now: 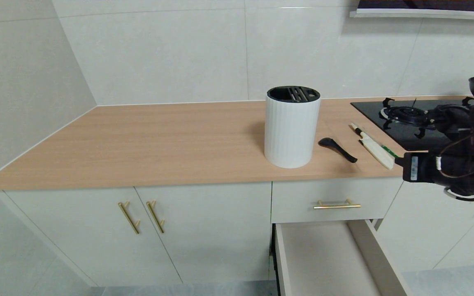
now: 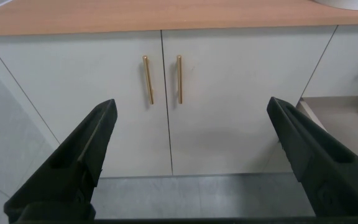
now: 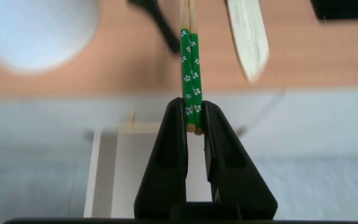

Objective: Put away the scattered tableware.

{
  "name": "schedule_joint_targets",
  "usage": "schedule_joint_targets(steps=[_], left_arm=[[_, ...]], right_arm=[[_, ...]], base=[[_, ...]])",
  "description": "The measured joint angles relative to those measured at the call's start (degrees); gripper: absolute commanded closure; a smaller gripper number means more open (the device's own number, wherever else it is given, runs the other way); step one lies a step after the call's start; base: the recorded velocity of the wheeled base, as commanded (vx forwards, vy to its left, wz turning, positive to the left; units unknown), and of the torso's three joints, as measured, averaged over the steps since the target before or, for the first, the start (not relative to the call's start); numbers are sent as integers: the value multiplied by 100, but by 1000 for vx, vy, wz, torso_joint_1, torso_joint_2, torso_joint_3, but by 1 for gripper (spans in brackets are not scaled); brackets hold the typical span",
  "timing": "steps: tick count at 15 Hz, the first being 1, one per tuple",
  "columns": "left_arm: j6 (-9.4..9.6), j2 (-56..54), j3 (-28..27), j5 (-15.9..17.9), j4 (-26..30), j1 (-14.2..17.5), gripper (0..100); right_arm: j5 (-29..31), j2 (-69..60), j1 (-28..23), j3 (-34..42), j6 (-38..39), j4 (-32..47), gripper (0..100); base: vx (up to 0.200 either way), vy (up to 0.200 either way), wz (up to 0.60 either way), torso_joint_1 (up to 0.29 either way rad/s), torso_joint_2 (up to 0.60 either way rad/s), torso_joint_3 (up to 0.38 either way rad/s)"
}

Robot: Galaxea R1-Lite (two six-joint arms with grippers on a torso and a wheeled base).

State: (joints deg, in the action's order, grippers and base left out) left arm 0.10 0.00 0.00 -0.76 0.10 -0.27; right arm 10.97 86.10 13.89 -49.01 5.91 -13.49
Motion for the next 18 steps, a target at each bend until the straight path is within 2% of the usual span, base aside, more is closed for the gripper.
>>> schedule_joint_targets(steps=[3,7,11,18], left_arm=[[0,0,0,-2,0,0,0],[0,0,0,-2,0,0,0],[0,0,0,-2,0,0,0],[0,0,-2,0,0,0,0]], right_arm=[[-852,-813,-28,199,-9,652,100],[-1302,-1410,99,647,-512,694,100],[-1390,-1646,312,816,-567,931,100],[-1502,-1910,1017,841,-575,1576,100]], base=[[0,0,0,0,0,0],[0,0,0,0,0,0],[0,0,0,0,0,0],[0,0,0,0,0,0]])
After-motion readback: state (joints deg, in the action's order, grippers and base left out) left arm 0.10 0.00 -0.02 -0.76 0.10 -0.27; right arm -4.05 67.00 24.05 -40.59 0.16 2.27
